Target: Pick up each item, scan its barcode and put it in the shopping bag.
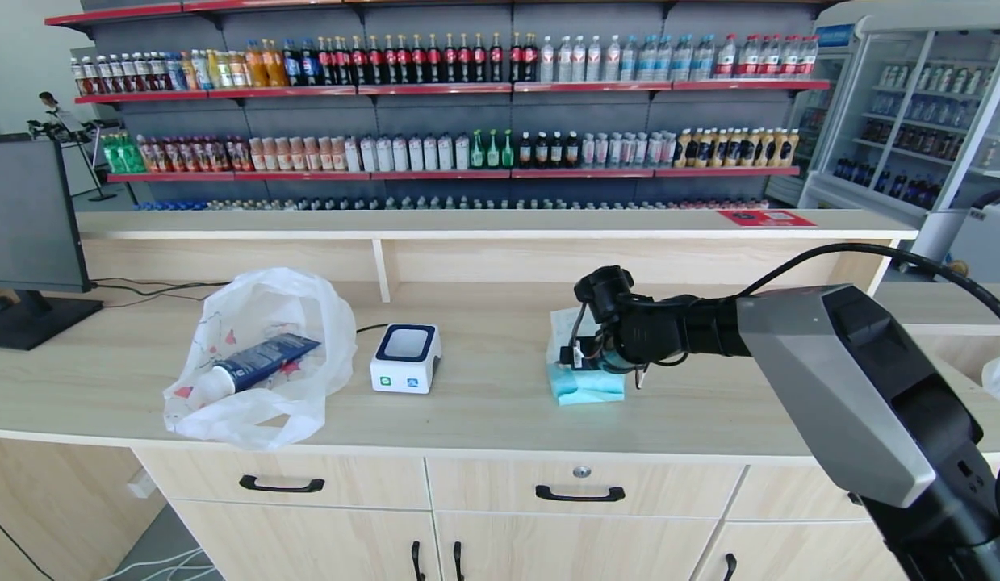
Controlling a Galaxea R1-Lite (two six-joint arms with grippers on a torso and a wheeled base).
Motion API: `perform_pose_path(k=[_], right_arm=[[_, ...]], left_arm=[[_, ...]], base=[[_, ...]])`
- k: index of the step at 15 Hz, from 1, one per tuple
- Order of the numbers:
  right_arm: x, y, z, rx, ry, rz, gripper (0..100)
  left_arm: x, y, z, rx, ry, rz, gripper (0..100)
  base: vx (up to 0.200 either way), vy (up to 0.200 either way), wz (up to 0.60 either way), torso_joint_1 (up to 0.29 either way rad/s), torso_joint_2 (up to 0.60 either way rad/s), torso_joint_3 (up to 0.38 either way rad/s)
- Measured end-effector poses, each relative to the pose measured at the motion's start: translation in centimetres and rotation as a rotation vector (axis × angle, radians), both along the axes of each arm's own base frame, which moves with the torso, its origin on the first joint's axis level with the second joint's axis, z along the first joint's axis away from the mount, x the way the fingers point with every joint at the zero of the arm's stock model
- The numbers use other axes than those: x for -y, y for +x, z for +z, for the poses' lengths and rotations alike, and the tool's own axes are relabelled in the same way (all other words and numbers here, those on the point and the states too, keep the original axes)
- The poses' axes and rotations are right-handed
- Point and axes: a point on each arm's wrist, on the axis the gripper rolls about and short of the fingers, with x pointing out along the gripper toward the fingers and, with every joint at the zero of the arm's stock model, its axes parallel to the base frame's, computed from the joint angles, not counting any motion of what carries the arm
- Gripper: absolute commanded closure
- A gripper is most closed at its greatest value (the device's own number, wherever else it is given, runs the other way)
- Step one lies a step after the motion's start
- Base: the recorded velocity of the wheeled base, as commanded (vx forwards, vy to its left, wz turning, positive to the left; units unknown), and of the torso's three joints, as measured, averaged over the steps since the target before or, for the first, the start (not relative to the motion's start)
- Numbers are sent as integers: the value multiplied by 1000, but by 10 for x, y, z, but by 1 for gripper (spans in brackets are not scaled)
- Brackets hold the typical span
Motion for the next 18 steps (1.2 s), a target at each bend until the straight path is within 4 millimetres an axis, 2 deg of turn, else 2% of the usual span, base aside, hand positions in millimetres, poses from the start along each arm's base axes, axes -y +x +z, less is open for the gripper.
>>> perform_pose_path(k=[2, 6, 8, 18], right_arm=[[-4, 2, 7, 54, 11, 7, 0], [-13, -1, 38, 169, 10, 52, 0], [-19, -5, 46, 190, 16, 59, 0], [-12, 4, 13, 142, -23, 26, 0]], left_arm=[[0, 0, 0, 0, 0, 0, 100], [0, 0, 0, 0, 2, -1, 100], [0, 0, 0, 0, 3, -1, 100], [0, 0, 0, 0, 1, 0, 100]], base=[[0, 0, 0, 0, 0, 0], [0, 0, 0, 0, 0, 0], [0, 0, 0, 0, 0, 0], [0, 0, 0, 0, 0, 0]])
